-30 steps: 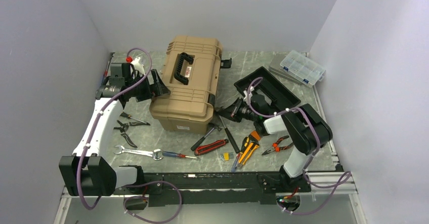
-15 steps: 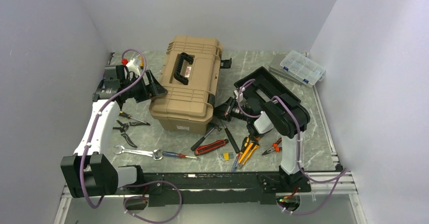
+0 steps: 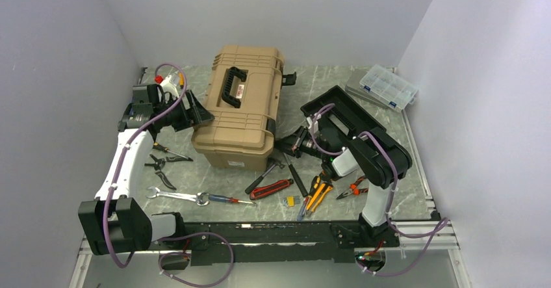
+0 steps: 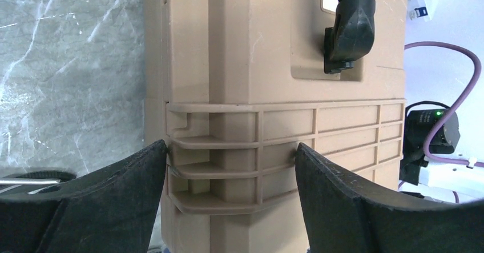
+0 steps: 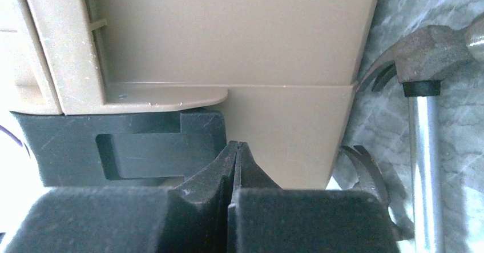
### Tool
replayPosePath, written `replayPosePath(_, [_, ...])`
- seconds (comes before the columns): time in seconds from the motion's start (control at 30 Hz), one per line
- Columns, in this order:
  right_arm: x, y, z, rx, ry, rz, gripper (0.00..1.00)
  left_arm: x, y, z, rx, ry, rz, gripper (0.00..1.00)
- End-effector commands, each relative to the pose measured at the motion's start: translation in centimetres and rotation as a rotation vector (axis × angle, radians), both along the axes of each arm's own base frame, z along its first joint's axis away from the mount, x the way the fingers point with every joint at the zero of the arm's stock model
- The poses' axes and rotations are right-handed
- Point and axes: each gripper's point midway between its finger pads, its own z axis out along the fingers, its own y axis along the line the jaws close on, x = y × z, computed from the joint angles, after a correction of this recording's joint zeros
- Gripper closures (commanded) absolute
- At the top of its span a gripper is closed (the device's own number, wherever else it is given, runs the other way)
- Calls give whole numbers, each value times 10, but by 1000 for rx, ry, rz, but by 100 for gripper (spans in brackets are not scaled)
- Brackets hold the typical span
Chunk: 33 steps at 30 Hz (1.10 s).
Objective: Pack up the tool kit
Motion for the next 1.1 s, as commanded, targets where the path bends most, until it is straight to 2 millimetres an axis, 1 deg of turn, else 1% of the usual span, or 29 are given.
replayPosePath(0.0, [-30, -4, 171, 348, -577, 59, 100, -25, -4, -40, 18, 149, -32, 19])
replayPosePath(0.03, [-31, -4, 176, 358, -582, 64, 100, -25, -4, -39, 18, 148, -32, 19])
replayPosePath(0.1, [-32, -6, 179, 367, -569, 63, 100, -25, -2, -37, 28, 142, -26, 19])
replayPosePath(0.2, [-33, -10, 174, 361, -551, 48, 100, -25, 1, -30, 44, 120, -14, 17])
replayPosePath(0.3, [-34, -9, 176, 365, -557, 55, 100, -25, -1, -29, 34, 118, -18, 16])
replayPosePath(0.53, [-36, -5, 193, 397, -582, 84, 100, -35, -11, -53, -31, 165, -37, 14])
replayPosePath(0.67, [-38, 0, 201, 417, -594, 100, 100, -41, -12, -67, -48, 197, -19, 15])
replayPosePath(0.8, [-38, 5, 214, 444, -615, 113, 100, -49, -13, -85, -66, 244, 8, 15])
replayPosePath(0.87, [-35, 6, 218, 451, -617, 111, 100, -50, -12, -92, -69, 263, 24, 14])
replayPosePath(0.97, [-29, 9, 217, 454, -605, 109, 100, -49, -12, -96, -78, 265, 38, 14])
replayPosePath(1.07, [-26, 11, 217, 460, -602, 109, 100, -45, -9, -94, -64, 252, 55, 14])
